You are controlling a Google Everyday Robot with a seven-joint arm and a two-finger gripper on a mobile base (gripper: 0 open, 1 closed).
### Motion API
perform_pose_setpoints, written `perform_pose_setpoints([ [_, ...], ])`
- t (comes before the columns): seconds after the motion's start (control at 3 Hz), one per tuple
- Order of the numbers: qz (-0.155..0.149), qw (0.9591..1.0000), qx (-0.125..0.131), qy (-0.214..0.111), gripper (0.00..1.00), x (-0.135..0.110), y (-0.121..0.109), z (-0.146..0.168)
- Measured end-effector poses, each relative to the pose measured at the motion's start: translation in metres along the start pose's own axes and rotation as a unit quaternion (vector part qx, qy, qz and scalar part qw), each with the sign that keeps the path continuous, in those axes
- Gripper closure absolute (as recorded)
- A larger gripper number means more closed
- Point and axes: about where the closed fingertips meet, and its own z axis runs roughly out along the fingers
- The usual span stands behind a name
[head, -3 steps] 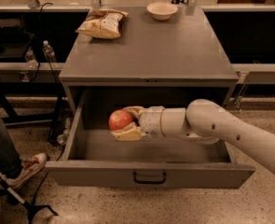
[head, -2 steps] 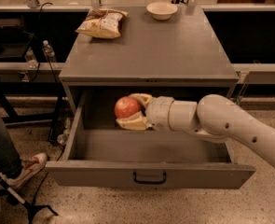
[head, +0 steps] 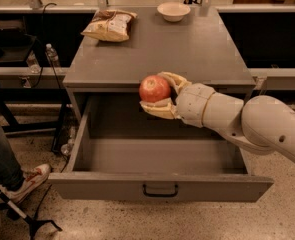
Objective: Pick apple from top drawer and place on counter
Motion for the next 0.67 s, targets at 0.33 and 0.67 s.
perform_pose_setpoints([
  [0.33,0.0,1.0,0.002,0.002,1.0,0.0,-0.002,0.001],
  [0.67,0.004,0.9992,0.033,0.021,1.0,-0.001,-0.026,0.01],
])
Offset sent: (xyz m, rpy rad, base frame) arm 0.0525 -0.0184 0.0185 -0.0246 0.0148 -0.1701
